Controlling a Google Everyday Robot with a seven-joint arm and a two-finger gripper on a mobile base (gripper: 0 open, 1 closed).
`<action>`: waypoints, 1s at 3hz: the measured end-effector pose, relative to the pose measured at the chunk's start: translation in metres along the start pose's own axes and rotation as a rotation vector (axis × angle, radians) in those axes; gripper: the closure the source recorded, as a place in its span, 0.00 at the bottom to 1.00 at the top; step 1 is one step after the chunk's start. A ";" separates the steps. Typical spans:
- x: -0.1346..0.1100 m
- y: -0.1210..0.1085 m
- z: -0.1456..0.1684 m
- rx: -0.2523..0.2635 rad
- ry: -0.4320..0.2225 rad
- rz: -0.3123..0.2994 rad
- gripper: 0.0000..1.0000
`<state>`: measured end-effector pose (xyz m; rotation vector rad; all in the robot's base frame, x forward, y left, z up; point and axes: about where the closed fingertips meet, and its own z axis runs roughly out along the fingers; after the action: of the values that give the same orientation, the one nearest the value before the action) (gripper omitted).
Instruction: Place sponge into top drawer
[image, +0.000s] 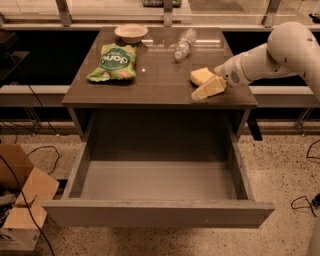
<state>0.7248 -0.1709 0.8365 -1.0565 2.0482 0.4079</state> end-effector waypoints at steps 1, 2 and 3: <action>0.008 -0.012 0.005 0.004 -0.001 0.045 0.39; 0.011 -0.015 0.000 0.017 0.008 0.055 0.63; -0.003 0.000 -0.013 0.026 0.003 0.013 0.86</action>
Offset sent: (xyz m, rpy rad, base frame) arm 0.0051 -0.0276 0.0006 0.0026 0.0231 -0.0790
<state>0.7190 -0.1768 0.8468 -1.0294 2.0588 0.3861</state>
